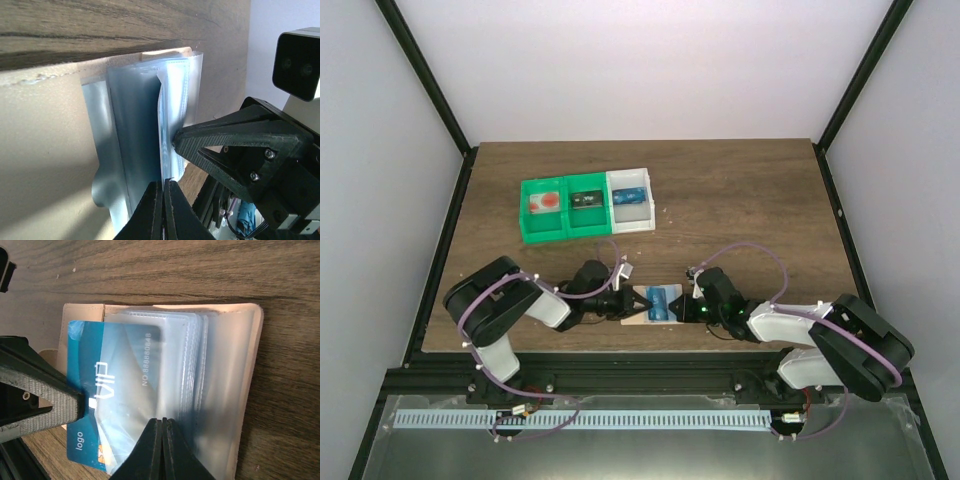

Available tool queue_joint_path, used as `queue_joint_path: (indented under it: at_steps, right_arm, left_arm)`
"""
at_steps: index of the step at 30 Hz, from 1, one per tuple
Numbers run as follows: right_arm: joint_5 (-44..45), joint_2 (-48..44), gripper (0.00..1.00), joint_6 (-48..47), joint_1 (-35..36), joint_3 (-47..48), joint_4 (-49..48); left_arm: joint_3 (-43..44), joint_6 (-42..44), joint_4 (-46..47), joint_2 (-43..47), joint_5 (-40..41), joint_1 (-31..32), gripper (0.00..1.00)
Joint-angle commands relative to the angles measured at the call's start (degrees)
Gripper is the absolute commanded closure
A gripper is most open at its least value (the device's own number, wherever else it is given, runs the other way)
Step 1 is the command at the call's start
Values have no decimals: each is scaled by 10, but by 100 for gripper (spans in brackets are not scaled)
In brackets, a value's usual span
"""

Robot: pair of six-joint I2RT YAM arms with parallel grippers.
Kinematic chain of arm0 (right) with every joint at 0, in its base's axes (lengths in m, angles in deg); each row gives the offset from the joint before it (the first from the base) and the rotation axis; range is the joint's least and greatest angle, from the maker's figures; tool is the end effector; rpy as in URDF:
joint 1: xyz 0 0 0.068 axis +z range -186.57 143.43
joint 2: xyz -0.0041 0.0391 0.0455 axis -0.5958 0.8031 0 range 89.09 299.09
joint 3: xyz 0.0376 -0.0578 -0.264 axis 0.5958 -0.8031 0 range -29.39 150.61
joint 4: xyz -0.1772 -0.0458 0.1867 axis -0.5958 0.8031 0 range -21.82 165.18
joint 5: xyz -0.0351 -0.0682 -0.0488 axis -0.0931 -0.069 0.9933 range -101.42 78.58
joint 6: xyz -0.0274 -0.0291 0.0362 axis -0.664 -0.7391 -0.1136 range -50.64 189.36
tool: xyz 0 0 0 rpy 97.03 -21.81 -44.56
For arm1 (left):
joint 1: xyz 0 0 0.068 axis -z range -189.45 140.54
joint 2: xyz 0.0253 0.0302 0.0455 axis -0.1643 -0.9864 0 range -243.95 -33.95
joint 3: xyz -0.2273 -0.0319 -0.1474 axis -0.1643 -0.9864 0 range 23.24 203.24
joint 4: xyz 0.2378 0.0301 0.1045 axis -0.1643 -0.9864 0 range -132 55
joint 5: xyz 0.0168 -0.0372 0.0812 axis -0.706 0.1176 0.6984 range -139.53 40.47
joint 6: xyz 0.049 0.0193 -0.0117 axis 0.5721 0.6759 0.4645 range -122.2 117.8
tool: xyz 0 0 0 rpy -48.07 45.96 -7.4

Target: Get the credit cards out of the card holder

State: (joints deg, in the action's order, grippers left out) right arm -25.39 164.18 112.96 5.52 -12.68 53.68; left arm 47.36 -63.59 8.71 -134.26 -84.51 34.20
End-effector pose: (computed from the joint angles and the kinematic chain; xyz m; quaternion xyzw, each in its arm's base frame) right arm 0.1500 0.1470 0.1163 -0.0356 0.9138 0.3464 0.2089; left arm 0.1819 -0.2019 0.0941 0.0140 0.8484 -0.5245 0.0701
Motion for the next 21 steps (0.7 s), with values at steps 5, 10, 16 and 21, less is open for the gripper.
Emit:
queue_joint_path:
  at_steps: [5,10,16,21]
  right_arm:
    - [11,2,100,-2,-3,-8,30]
    - [15,-5,99,-7,-3,-3,36]
    - [6,-21,99,-19,-3,15,49]
    - [8,-75,87,-50,-4,46,93]
  left_arm:
    - [-37,37,-64,75,18,-14,100]
    - [-57,51,-109,126,29,-31,100]
    - [-62,74,-156,176,29,-43,100]
    - [-38,136,-229,239,6,-52,100]
